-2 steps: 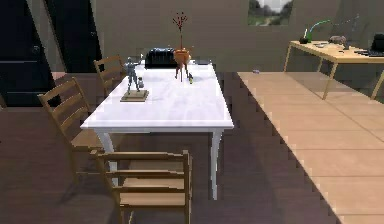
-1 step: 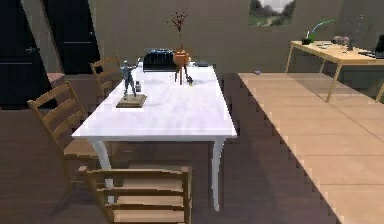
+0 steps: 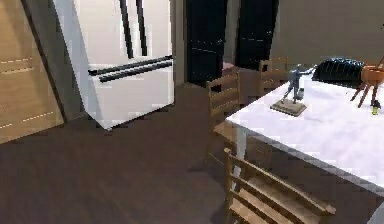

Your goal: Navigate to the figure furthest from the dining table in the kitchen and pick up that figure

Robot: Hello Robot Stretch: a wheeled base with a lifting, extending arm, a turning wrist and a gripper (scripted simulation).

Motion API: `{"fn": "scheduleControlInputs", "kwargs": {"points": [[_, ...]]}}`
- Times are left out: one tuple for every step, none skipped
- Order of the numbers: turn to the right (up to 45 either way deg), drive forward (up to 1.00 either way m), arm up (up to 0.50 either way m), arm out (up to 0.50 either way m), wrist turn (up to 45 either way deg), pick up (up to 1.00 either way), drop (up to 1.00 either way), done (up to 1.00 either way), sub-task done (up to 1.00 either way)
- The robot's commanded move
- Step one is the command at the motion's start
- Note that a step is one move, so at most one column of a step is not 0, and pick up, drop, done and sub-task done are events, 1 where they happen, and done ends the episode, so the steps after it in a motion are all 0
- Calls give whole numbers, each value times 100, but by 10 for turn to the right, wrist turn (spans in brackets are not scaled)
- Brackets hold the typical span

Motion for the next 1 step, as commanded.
{"fn": "scheduleControlInputs", "kwargs": {"points": [[-360,0,0,0,0,0,0,0,0]]}}
